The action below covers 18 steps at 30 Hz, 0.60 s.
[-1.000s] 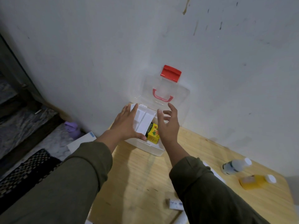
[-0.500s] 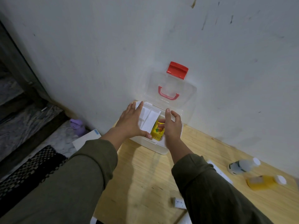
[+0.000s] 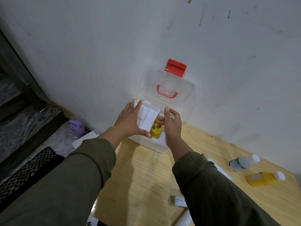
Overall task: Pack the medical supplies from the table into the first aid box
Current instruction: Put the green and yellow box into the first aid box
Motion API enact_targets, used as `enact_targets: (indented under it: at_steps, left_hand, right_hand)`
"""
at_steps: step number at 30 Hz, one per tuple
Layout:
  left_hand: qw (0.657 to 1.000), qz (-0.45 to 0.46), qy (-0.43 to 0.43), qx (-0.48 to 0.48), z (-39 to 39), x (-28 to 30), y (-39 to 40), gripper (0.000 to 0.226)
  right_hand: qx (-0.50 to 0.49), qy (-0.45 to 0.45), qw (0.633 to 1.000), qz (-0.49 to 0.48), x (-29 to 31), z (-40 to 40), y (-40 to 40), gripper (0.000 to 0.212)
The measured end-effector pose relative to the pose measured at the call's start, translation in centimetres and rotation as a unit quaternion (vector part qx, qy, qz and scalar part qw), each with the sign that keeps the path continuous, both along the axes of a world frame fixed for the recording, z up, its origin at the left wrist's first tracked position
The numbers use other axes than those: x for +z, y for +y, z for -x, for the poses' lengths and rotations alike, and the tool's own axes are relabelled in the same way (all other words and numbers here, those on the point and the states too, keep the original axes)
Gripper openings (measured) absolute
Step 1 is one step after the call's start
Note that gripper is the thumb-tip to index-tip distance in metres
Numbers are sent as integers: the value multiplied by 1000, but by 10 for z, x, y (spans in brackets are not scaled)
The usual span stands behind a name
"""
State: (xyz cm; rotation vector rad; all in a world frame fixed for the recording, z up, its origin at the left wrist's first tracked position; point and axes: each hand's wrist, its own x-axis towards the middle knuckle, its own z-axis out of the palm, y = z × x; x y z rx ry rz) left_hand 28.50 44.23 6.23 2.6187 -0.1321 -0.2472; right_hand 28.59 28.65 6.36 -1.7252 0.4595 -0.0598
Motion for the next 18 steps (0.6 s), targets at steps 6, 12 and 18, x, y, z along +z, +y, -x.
enact_targets:
  at_steps: [6,12,18]
  left_hand:
    - [1000,16,-16,6,3,4,2,123]
    - [997,70,-31,-30,13,28,-13,115]
    - [988,106,-31,-107,44,41,-40,114]
  right_hand:
    - [59,-26,997,39,14,6,-12,38]
    - [45,-70,990,114,43,24,-34,55]
    - [-18,-58,986,158,59,85,-66,64]
